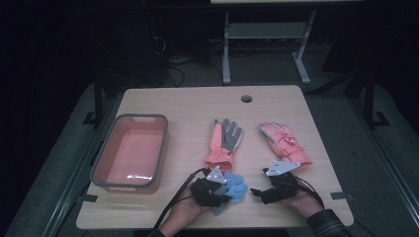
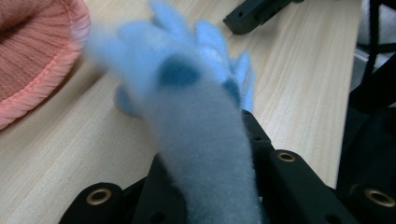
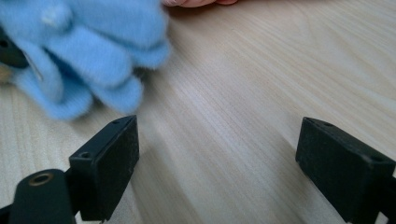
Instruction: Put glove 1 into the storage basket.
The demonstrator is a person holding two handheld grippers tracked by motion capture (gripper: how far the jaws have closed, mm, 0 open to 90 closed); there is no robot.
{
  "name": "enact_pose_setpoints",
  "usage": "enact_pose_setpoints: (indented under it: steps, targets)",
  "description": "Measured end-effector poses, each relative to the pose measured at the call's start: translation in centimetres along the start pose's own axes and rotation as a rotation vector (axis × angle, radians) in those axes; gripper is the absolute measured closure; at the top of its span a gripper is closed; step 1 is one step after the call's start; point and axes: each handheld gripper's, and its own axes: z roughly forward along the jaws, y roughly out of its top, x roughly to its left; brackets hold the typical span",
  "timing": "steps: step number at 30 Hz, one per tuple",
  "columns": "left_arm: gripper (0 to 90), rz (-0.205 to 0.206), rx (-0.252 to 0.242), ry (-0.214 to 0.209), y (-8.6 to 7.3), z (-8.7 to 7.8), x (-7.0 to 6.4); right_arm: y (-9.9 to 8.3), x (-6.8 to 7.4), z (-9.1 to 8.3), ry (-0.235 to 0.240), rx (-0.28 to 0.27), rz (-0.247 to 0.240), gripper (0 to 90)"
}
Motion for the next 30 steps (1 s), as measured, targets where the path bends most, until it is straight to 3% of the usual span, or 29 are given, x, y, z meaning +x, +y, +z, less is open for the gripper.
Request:
enact_pose_setpoints:
  steps: [6,15,26,30]
  targets:
    - [75.9,-0.035,-0.047,-0.006,0.1,-1.6,0.8,0.0,0.0,0.0,0.001,0.000,0.001,12.6]
    - [76.0,-0.063,-0.079,0.001,0.4,-4.3,1.8,0.0,0.0,0.0,0.001,0.000,0.000,12.5]
    - [76.1,-0.118,-0.133,0.064,0.8,-8.9,4.3,0.0,0.0,0.1,0.001,0.000,0.003,12.5]
    - [76.1,-0.134,-0.153,0.106,0.9,-11.2,5.5,0.1,0.0,0.1,0.001,-0.001,0.003,12.5]
